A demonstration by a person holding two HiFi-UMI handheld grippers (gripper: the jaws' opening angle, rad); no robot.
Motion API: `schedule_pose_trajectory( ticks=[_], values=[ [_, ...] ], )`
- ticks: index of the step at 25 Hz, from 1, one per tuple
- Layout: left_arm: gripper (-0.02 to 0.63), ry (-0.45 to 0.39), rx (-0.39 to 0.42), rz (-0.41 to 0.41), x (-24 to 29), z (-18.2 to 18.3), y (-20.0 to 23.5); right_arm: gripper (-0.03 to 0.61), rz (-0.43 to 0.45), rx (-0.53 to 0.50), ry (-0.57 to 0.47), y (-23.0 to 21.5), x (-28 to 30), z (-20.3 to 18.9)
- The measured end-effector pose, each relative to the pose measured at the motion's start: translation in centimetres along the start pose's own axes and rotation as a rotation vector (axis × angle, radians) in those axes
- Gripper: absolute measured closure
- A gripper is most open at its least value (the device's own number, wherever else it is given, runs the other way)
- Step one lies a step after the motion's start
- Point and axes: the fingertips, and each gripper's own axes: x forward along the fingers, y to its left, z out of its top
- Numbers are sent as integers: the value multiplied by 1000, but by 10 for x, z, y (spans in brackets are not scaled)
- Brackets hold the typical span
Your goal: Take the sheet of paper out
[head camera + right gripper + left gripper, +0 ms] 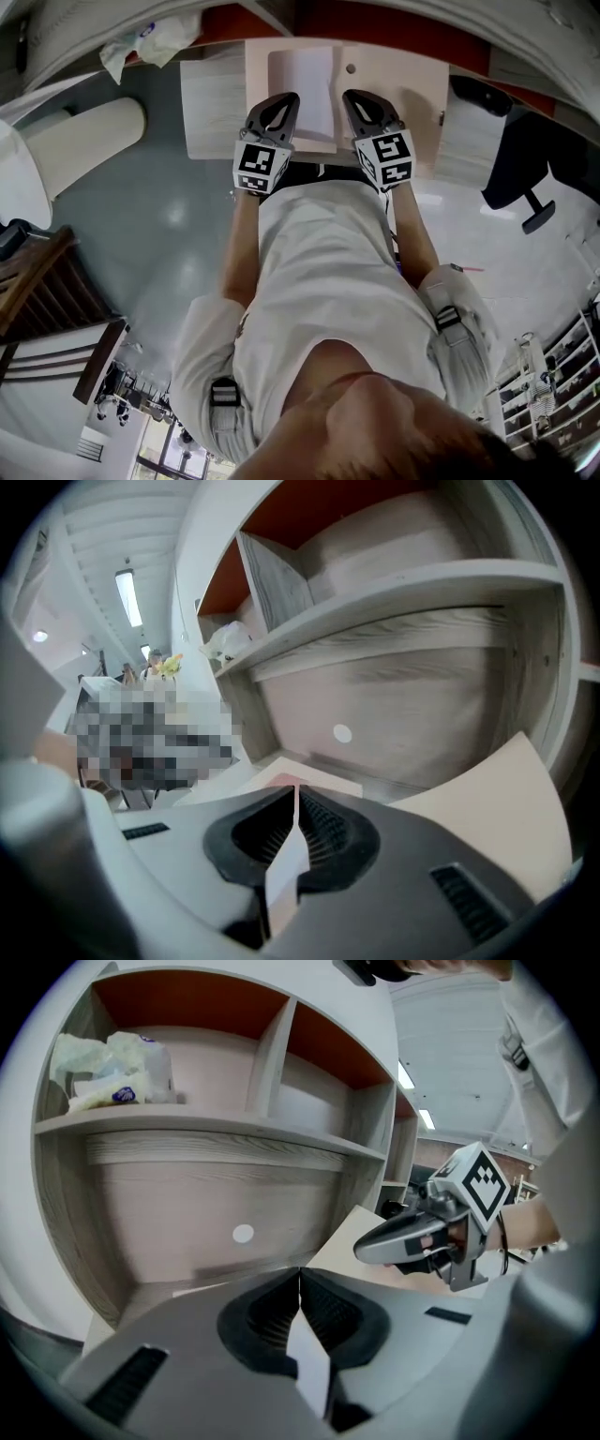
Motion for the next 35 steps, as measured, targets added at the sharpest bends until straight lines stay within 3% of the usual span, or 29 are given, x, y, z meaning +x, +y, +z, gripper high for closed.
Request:
schedule_pose_trajectory(
  ticks=[10,12,14,25,35],
  values=[
    [591,100,-38,-45,26,-42,-16,554,30,-46,119,-4,37,-49],
    [591,114,-52,-60,32,-48,-20,528,38,-52,152,-4,47,-59],
    [591,125,-62,-75,37,-54,-22,494,47,-28,177,-3,57,-68],
    [591,190,-54,-174,55,-76,-21,479,-17,80,285,-11,76,-115],
    [591,213,-78,-215,66,-86,-13,422,-60,174,297,-13,91,-129]
  ],
)
